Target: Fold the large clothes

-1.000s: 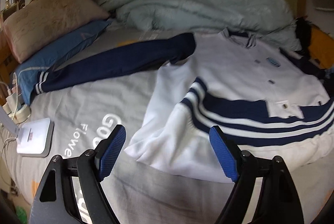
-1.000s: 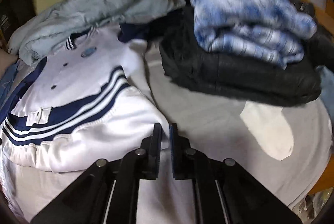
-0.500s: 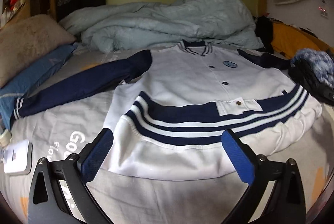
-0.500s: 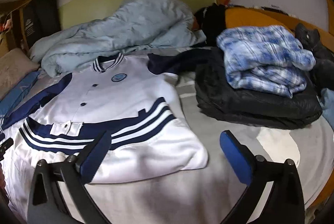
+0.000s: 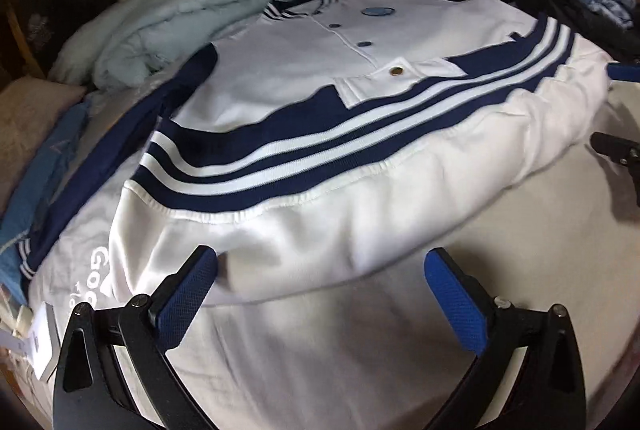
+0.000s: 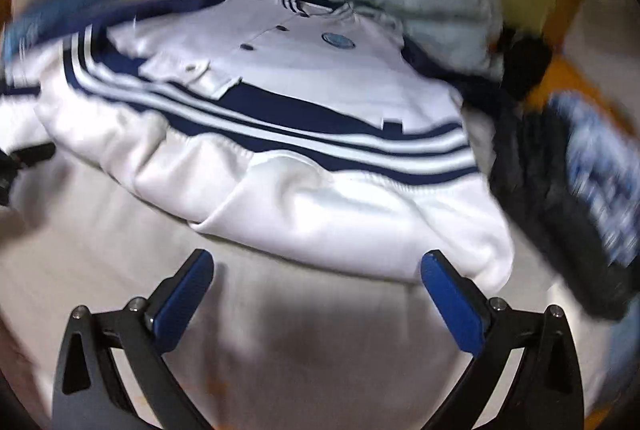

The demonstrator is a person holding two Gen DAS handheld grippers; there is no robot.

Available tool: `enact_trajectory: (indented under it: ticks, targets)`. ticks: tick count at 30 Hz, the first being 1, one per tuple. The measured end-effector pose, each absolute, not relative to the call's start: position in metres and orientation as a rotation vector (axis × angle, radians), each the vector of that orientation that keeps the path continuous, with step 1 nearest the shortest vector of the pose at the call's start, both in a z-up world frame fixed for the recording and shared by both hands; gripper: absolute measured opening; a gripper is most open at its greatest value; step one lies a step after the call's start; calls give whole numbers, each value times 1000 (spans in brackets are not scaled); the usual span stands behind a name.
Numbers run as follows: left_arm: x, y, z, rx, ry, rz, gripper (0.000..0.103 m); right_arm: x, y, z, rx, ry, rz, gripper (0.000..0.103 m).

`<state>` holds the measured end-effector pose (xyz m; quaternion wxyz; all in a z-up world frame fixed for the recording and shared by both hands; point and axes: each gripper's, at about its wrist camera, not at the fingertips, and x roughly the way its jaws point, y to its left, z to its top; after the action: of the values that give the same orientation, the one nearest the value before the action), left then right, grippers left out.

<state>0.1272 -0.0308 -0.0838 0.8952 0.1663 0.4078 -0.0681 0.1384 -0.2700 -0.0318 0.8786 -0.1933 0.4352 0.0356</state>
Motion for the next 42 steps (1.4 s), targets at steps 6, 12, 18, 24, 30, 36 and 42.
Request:
enact_trajectory:
  ticks: [6,12,18,24,30,36,42]
  targets:
    - [136,-19,-86,220,859,-131,30,150,-265,-34,-319,914,44,91]
    - [136,10,-76,118,925,-88,20,154,-276,-37,-349,942,20,29]
    - [122,19,-65,118,872,-86,25,150,-287,-29,-281,948,53,31]
    - [115,0,-67,220,879,-96,45,133,-266,-19,-383,851,49,61]
    - [110,-38,-82,410,836,-123,88,132,-242,-37,-509,881,102,83]
    - [118,-40,-87,462,787,-15,103,148,-247,-50,-429,902,-42,100]
    - [151,10,-88,361,787,180,84,161,-273,-46,-391,888,-172,101]
